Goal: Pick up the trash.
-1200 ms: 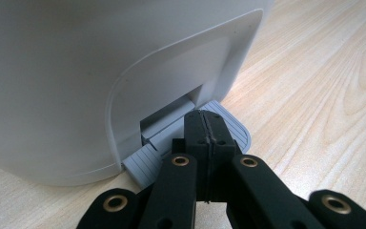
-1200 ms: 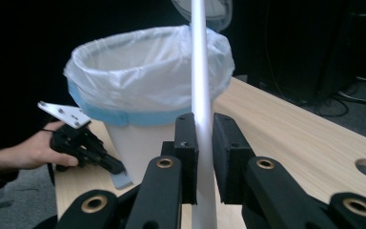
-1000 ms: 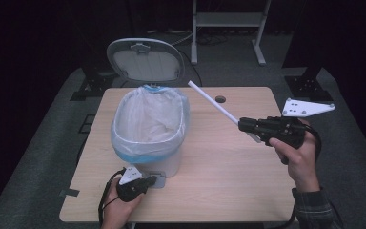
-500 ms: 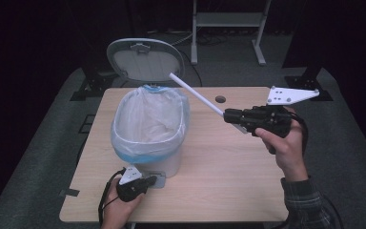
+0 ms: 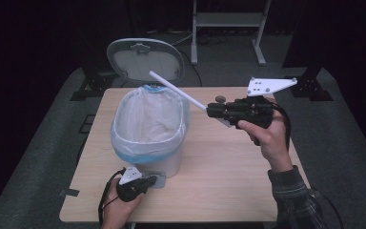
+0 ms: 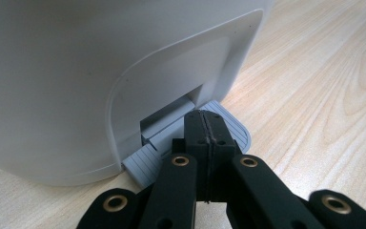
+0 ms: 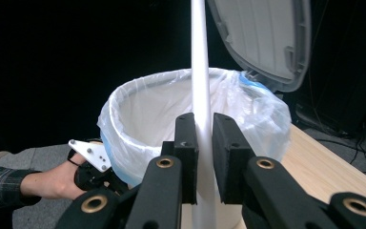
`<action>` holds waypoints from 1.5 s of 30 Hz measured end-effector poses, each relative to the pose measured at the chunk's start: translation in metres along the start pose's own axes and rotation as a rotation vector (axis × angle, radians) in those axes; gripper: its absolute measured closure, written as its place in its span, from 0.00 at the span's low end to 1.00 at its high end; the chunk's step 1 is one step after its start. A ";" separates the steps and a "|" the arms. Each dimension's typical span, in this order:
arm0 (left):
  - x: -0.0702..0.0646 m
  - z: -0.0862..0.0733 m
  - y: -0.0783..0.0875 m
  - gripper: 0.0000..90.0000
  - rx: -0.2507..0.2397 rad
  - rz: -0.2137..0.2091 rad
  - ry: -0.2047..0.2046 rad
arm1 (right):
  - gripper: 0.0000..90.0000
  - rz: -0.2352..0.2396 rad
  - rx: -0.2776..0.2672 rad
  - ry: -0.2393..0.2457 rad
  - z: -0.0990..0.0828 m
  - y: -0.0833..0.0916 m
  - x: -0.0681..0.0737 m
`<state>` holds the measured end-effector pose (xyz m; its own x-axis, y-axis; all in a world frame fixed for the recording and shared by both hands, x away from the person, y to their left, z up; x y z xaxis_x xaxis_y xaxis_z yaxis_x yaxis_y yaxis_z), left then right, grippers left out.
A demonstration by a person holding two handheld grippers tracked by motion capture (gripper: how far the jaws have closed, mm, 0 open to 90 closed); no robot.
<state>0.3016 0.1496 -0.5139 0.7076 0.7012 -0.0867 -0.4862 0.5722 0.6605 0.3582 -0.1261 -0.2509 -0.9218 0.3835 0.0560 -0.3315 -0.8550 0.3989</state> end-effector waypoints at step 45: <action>0.000 0.000 0.000 1.00 0.000 0.000 0.000 | 0.87 0.017 0.039 0.033 0.024 -0.043 0.006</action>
<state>0.3017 0.1496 -0.5139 0.7077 0.7011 -0.0873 -0.4858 0.5726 0.6604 0.3721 -0.0789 -0.2459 -0.9338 0.3563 0.0328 -0.3080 -0.8471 0.4331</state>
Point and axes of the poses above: each handheld gripper's, and its own axes: y roughly backward along the jaws, z roughly out of its top, x roughly to its left, the point moved 6 cm from there along -y, roughly forward along the jaws, and after that the axes turned 7 degrees about x, right-handed, at the moved point
